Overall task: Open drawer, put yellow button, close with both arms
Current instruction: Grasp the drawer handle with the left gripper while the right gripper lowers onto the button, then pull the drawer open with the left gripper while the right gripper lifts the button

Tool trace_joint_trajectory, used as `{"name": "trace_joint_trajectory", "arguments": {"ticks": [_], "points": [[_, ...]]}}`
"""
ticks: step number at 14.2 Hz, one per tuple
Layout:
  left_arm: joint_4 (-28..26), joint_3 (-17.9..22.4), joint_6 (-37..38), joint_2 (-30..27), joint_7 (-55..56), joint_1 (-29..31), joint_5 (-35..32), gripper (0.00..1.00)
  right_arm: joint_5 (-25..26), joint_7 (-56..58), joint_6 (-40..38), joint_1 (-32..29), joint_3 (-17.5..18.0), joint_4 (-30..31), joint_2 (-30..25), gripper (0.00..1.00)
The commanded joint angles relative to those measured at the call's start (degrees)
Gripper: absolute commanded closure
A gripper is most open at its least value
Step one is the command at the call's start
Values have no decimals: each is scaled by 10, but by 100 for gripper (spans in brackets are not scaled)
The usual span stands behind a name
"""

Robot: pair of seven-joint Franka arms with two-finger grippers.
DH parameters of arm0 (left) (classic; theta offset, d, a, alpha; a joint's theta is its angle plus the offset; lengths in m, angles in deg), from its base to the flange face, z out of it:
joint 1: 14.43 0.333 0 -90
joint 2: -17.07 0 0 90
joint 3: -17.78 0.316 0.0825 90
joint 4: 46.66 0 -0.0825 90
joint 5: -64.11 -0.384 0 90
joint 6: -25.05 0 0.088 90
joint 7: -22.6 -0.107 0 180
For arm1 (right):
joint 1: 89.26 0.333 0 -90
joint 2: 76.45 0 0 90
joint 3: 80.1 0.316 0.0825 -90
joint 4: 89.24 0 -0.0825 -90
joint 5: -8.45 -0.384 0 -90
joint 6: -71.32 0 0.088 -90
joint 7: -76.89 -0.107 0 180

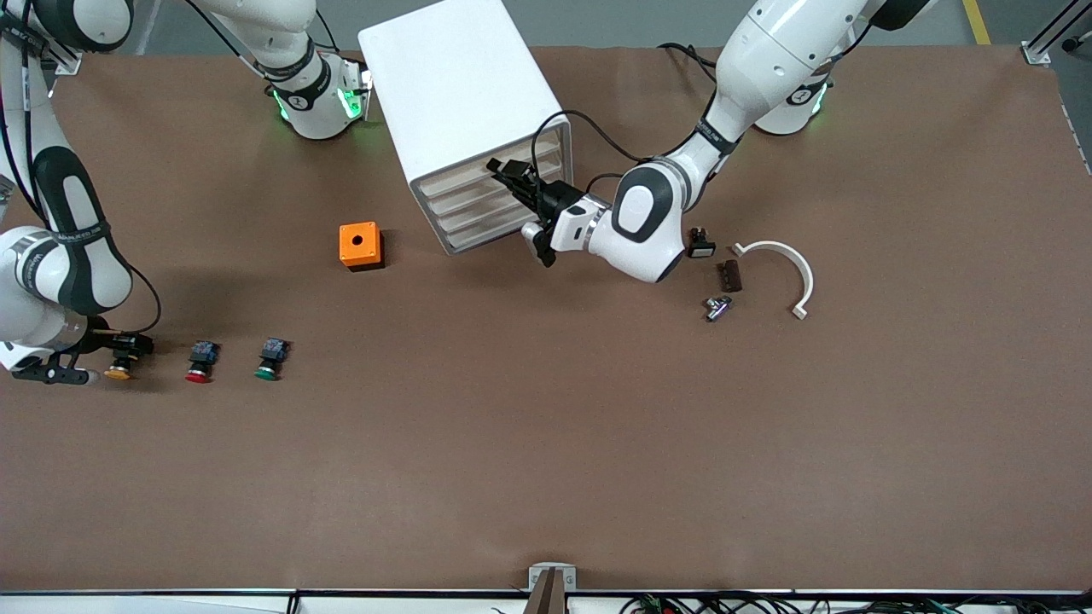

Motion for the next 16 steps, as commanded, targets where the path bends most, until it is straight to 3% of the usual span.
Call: {"name": "trace_joint_trajectory", "arguments": {"ticks": [1, 4, 10, 16], "points": [[10, 0, -8, -4, -8, 0, 14, 86, 5, -3, 3, -11, 10, -2, 1, 68], [32, 4, -6, 11, -3, 3, 11, 90, 5, -3, -1, -10, 10, -3, 1, 72], [61, 8, -2, 22, -1, 43, -2, 91, 6, 3, -23, -2, 10, -15, -35, 69], [113, 8, -1, 51, -2, 99, -34, 92, 9, -58, -276, 55, 11, -57, -154, 69]]}}
